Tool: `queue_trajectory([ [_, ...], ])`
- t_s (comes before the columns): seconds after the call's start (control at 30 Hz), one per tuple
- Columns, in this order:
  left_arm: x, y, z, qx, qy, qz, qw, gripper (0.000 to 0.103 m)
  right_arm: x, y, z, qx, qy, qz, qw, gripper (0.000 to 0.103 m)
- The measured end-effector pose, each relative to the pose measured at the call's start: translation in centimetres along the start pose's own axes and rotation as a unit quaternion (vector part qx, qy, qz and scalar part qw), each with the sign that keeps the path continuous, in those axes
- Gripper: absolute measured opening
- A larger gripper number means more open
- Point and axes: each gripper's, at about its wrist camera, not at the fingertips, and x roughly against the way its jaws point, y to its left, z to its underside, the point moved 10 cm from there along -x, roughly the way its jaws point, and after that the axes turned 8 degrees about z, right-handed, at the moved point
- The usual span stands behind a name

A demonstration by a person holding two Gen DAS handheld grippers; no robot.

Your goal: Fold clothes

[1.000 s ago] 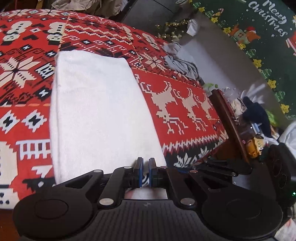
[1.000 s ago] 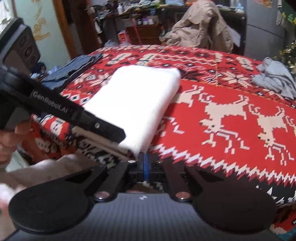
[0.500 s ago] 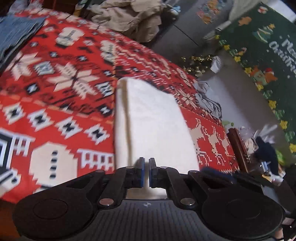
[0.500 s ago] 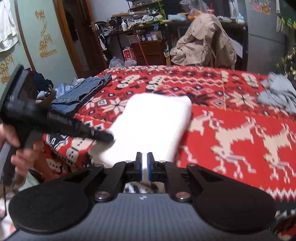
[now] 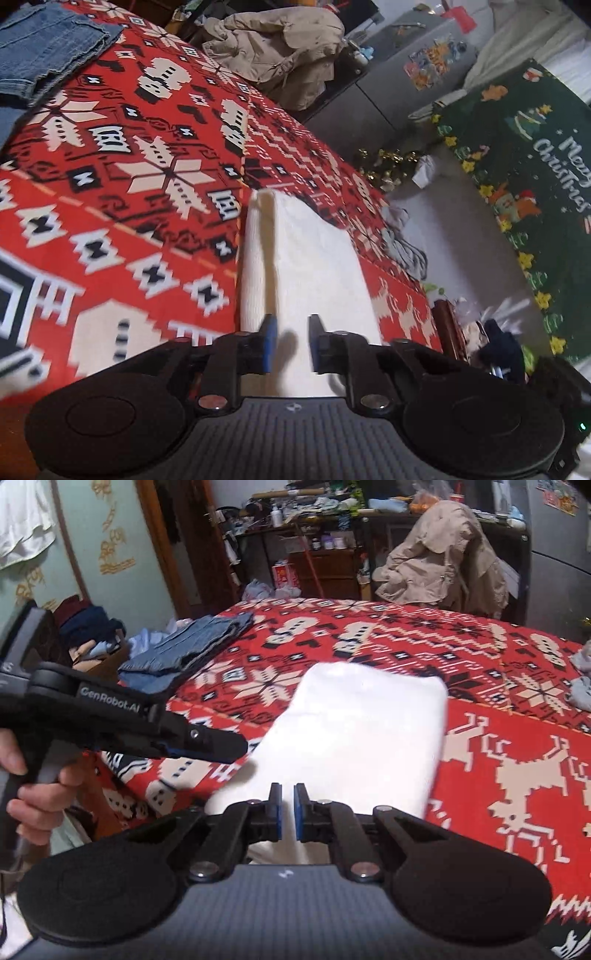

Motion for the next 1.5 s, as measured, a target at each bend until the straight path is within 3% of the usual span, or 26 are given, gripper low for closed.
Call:
queue_trajectory([
  [0.13, -1.7, -0.3, -0.5, -0.022, 0.02, -0.004, 0.9996, 0.022, 0.5, -1.3, -0.7, -0.016, -0.004, 0.012, 1.0, 0.008],
  [0.2, -2.1, -0.4, -0.3, -0.042, 0.024, -0.022, 0.9986, 0.005, 0.6, -1.8, -0.9, -0.02, -0.005, 0.016, 1.0, 0.008],
  [0.37, -0.2, -0.8, -0.4, -0.058, -0.006, -0.036, 0.9977, 0.004, 0.5, -1.7, -1.3, -0.019, -0.006, 0.016, 1.0, 0.008],
  [0.63, -1.1, 0.8, -0.1, -0.034, 0.01, -0.041, 0.9985, 0.005, -3.3, -1.2, -2.6, -0.017, 0.0, 0.031, 0.999, 0.009],
  [0.77, -1.0, 1.0, -0.1, -0.028, 0.012, -0.038, 0.9988, 0.005, -3.7, 1.2, -2.0, 0.01, 0.013, -0.012, 1.0, 0.008],
  [0.87, -1.0, 1.0, -0.1, -0.025, 0.013, -0.037, 0.9989, 0.005, -3.7, 1.3, -2.4, 0.034, 0.004, 0.004, 0.999, 0.007],
  [1.07, -0.9, 1.0, -0.1, -0.023, 0.012, -0.037, 0.999, 0.005, -5.0, -3.2, -4.9, -0.027, -0.001, 0.061, 0.998, 0.008],
  [1.23, -0.8, 1.3, 0.0, -0.013, 0.012, -0.034, 0.9993, 0.005, -6.0, 0.1, -4.4, 0.013, 0.004, 0.02, 1.0, 0.009],
  [1.33, -0.7, 1.4, 0.0, -0.01, 0.014, -0.033, 0.9993, 0.006, -6.6, 1.2, -4.8, 0.031, -0.001, 0.02, 0.999, 0.007],
  [1.5, -0.7, 1.4, 0.0, -0.01, 0.016, -0.034, 0.9992, 0.006, -7.6, -1.5, -6.9, -0.019, -0.009, 0.053, 0.998, 0.006],
])
